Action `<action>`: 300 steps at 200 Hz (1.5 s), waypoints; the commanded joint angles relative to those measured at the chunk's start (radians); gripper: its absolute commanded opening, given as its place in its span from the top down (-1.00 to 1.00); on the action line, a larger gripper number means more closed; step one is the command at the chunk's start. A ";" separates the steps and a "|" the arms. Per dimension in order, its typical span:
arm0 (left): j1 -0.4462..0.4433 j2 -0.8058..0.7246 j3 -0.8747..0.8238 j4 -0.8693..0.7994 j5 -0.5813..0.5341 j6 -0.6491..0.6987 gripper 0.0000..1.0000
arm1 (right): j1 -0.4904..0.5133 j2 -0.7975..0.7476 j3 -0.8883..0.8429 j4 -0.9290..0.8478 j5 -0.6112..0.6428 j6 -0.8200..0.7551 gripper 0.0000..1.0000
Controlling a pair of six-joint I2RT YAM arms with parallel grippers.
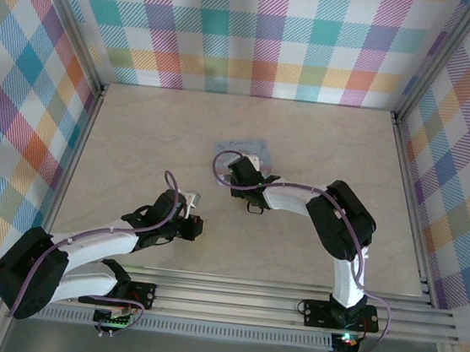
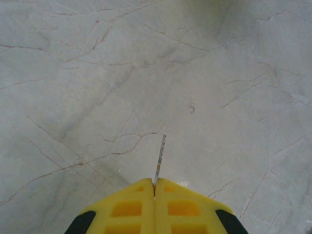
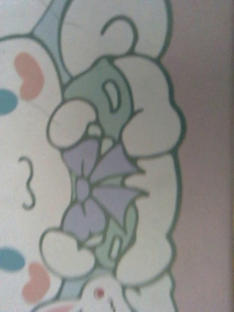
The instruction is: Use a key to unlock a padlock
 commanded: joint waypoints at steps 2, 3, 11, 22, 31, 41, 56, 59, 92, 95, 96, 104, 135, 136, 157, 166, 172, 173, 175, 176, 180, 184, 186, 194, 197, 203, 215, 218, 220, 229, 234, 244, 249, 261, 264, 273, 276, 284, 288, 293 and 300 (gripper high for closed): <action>0.010 -0.005 -0.012 0.009 -0.002 0.007 1.00 | 0.015 0.014 0.033 0.006 -0.004 -0.031 -0.10; 0.010 -0.005 -0.012 0.009 -0.002 0.006 1.00 | 0.015 0.014 0.034 0.006 -0.004 -0.031 -0.10; 0.010 -0.005 -0.012 0.009 0.000 0.006 1.00 | 0.016 0.015 0.035 0.008 -0.007 -0.036 -0.10; 0.010 -0.006 -0.012 0.008 -0.002 0.006 1.00 | 0.016 0.018 0.037 0.010 -0.010 -0.039 -0.09; 0.011 -0.006 -0.014 0.006 -0.002 0.006 1.00 | 0.016 0.021 0.040 0.010 -0.013 -0.043 -0.08; 0.011 -0.006 -0.014 0.007 -0.002 0.006 1.00 | 0.016 0.026 0.043 0.009 -0.016 -0.048 -0.07; 0.010 -0.008 -0.017 0.005 -0.002 0.006 1.00 | 0.015 0.035 0.049 0.008 -0.022 -0.057 -0.04; 0.010 -0.008 -0.017 0.005 -0.003 0.006 1.00 | 0.016 0.036 0.050 0.008 -0.024 -0.059 -0.04; 0.010 -0.010 -0.019 0.002 -0.005 0.006 1.00 | 0.015 0.062 0.074 -0.006 -0.030 -0.068 -0.01; 0.010 -0.011 -0.018 0.002 -0.005 0.006 1.00 | 0.015 0.064 0.076 -0.008 -0.031 -0.069 0.00; 0.010 -0.011 -0.018 0.001 -0.005 0.006 1.00 | 0.016 0.065 0.077 -0.009 -0.032 -0.070 0.00; 0.010 -0.012 -0.018 -0.001 -0.005 0.008 1.00 | 0.016 0.069 0.083 -0.013 -0.032 -0.071 0.02; 0.010 -0.027 -0.021 -0.012 -0.013 0.010 1.00 | 0.016 0.073 0.093 -0.015 -0.032 -0.079 0.09; 0.011 -0.029 -0.022 -0.012 -0.014 0.009 1.00 | 0.016 0.074 0.093 -0.015 -0.032 -0.079 0.09; 0.010 -0.040 -0.026 -0.018 -0.017 0.009 1.00 | 0.016 0.071 0.092 -0.013 -0.032 -0.085 0.21; 0.010 -0.044 -0.026 -0.021 -0.019 0.010 1.00 | 0.016 0.067 0.090 -0.010 -0.031 -0.088 0.27; 0.010 -0.046 -0.026 -0.024 -0.018 0.011 1.00 | 0.016 0.065 0.089 -0.010 -0.032 -0.090 0.31; 0.010 -0.047 -0.027 -0.023 -0.020 0.011 1.00 | 0.016 0.065 0.089 -0.010 -0.032 -0.091 0.33; 0.009 -0.048 -0.028 -0.023 -0.019 0.011 1.00 | 0.016 0.064 0.088 -0.010 -0.032 -0.092 0.34; 0.009 -0.049 -0.028 -0.023 -0.019 0.011 1.00 | 0.016 0.063 0.088 -0.010 -0.032 -0.092 0.35; 0.009 -0.051 -0.029 -0.024 -0.019 0.012 1.00 | 0.016 0.062 0.087 -0.010 -0.032 -0.094 0.38; 0.009 -0.052 -0.029 -0.026 -0.020 0.011 1.00 | 0.016 0.060 0.086 -0.011 -0.032 -0.096 0.41; 0.010 -0.054 -0.029 -0.027 -0.020 0.011 1.00 | 0.016 0.059 0.086 -0.011 -0.033 -0.096 0.43; 0.010 -0.061 -0.032 -0.028 -0.020 0.012 1.00 | 0.016 0.055 0.085 -0.014 -0.033 -0.097 0.50; 0.010 -0.063 -0.032 -0.029 -0.020 0.012 1.00 | 0.015 0.054 0.083 -0.015 -0.034 -0.098 0.52; 0.010 -0.067 -0.033 -0.031 -0.020 0.011 1.00 | 0.016 0.050 0.082 -0.017 -0.036 -0.100 0.56; 0.010 -0.078 -0.034 -0.035 -0.022 0.012 1.00 | 0.015 0.042 0.077 -0.021 -0.042 -0.103 0.60; 0.010 -0.082 -0.034 -0.036 -0.022 0.014 1.00 | 0.016 0.040 0.075 -0.021 -0.044 -0.103 0.62; 0.010 -0.083 -0.034 -0.037 -0.022 0.014 1.00 | 0.016 0.038 0.074 -0.023 -0.045 -0.102 0.62; 0.011 -0.092 -0.034 -0.040 -0.022 0.016 1.00 | 0.016 0.030 0.068 -0.023 -0.051 -0.104 0.66; 0.010 -0.099 -0.035 -0.042 -0.019 0.018 1.00 | 0.016 0.025 0.065 -0.024 -0.054 -0.104 0.68; 0.010 -0.116 -0.037 -0.048 -0.018 0.018 1.00 | 0.016 0.016 0.058 -0.029 -0.060 -0.102 0.72; 0.010 -0.123 -0.038 -0.051 -0.017 0.018 1.00 | 0.016 0.010 0.054 -0.031 -0.063 -0.100 0.74; 0.010 -0.147 -0.043 -0.059 -0.015 0.018 1.00 | 0.016 -0.004 0.044 -0.039 -0.072 -0.095 0.80; 0.010 -0.151 -0.044 -0.060 -0.014 0.018 1.00 | 0.016 -0.008 0.041 -0.040 -0.076 -0.094 0.82; 0.010 -0.170 -0.048 -0.066 -0.012 0.022 1.00 | 0.015 -0.022 0.032 -0.047 -0.088 -0.093 0.86; 0.010 -0.175 -0.049 -0.069 -0.012 0.024 1.00 | 0.016 -0.026 0.029 -0.048 -0.092 -0.091 0.88; 0.010 -0.190 -0.052 -0.077 -0.009 0.027 1.00 | 0.015 -0.038 0.022 -0.058 -0.107 -0.090 0.91; 0.010 -0.197 -0.052 -0.079 -0.007 0.030 1.00 | 0.015 -0.045 0.019 -0.064 -0.113 -0.089 0.93; 0.010 -0.205 -0.053 -0.083 -0.006 0.034 1.00 | 0.016 -0.053 0.016 -0.074 -0.121 -0.087 0.95; 0.010 -0.215 -0.057 -0.085 -0.003 0.036 1.00 | 0.016 -0.064 0.010 -0.084 -0.131 -0.083 0.99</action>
